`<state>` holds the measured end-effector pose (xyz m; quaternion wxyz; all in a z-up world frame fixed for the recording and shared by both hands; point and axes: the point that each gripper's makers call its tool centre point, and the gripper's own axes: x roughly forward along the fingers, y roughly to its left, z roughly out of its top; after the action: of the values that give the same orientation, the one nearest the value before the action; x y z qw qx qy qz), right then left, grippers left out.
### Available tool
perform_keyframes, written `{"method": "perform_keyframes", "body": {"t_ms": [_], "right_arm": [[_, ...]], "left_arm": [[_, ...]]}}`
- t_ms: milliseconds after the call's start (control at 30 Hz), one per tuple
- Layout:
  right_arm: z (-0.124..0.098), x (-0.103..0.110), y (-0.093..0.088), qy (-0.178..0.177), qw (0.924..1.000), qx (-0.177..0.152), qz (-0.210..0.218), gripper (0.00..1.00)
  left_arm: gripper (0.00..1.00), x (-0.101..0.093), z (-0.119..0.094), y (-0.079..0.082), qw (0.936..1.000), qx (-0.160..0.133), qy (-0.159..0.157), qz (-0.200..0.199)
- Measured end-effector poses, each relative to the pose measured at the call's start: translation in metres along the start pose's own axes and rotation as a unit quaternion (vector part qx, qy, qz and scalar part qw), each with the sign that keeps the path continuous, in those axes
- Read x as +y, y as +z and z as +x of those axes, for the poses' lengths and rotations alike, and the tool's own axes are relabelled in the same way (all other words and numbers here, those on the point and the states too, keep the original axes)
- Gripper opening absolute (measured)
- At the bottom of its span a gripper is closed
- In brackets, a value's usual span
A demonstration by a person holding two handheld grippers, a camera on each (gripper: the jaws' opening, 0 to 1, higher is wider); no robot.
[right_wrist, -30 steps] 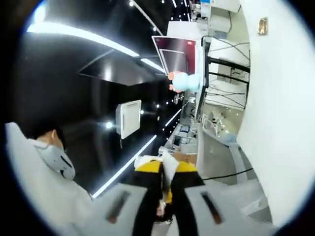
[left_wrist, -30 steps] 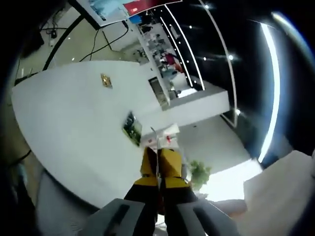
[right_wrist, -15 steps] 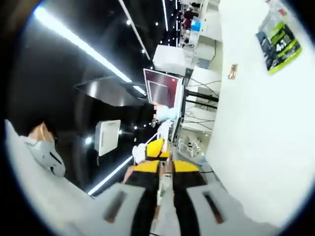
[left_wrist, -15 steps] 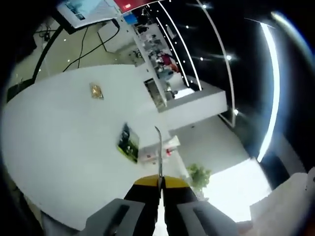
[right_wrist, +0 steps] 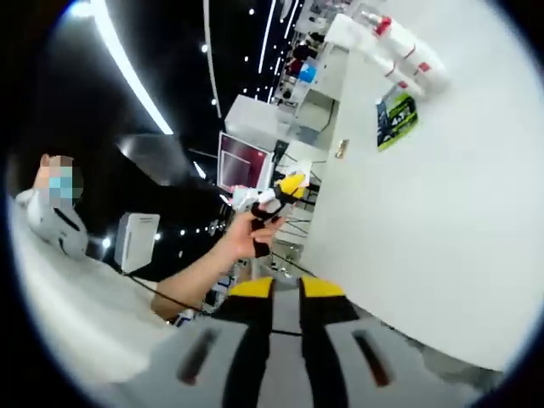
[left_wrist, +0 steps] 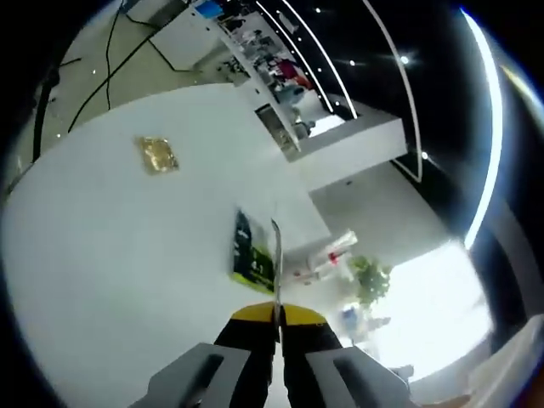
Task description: Arrange the skincare products in the storage area until every visible bottle or jar stands upright without overlapping.
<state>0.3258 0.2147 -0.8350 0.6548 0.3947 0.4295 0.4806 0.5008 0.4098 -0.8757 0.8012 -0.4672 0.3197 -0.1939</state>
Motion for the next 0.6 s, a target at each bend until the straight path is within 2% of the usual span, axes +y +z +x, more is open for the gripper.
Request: {"method": "perform_keyframes", "body": {"t_ms": [133, 200, 233, 267, 400, 467, 600], "right_arm": [[-0.011, -0.004, -0.013, -0.037, 0.9993, 0.009, -0.007, 0.14], [-0.015, -0.002, -0.015, -0.043, 0.9990, 0.008, -0.008, 0.14], [-0.018, -0.001, -0.013, -0.050, 0.9987, 0.001, -0.010, 0.14], [-0.020, -0.001, -0.011, -0.055, 0.9984, -0.005, -0.009, 0.14], [-0.032, -0.003, -0.007, -0.083, 0.9961, -0.030, 0.001, 0.15], [-0.038, -0.002, -0.012, -0.092, 0.9953, -0.031, 0.001, 0.16], [-0.045, 0.000, -0.025, -0.108, 0.9940, -0.016, 0.005, 0.16]], "left_arm": [[0.01, 0.010, 0.034, 0.005, 0.9997, 0.025, -0.002, 0.003], [0.01, 0.009, 0.051, 0.007, 0.9990, 0.036, -0.016, -0.018], [0.01, 0.011, 0.055, 0.009, 0.9992, 0.034, -0.015, -0.016], [0.01, 0.018, 0.070, 0.015, 0.9991, 0.037, -0.013, -0.018], [0.01, 0.027, 0.098, 0.027, 0.9982, 0.032, -0.018, -0.047], [0.01, 0.028, 0.112, 0.035, 0.9969, 0.023, -0.027, -0.071], [0.01, 0.040, 0.133, 0.046, 0.9961, 0.015, -0.028, -0.083]]}}
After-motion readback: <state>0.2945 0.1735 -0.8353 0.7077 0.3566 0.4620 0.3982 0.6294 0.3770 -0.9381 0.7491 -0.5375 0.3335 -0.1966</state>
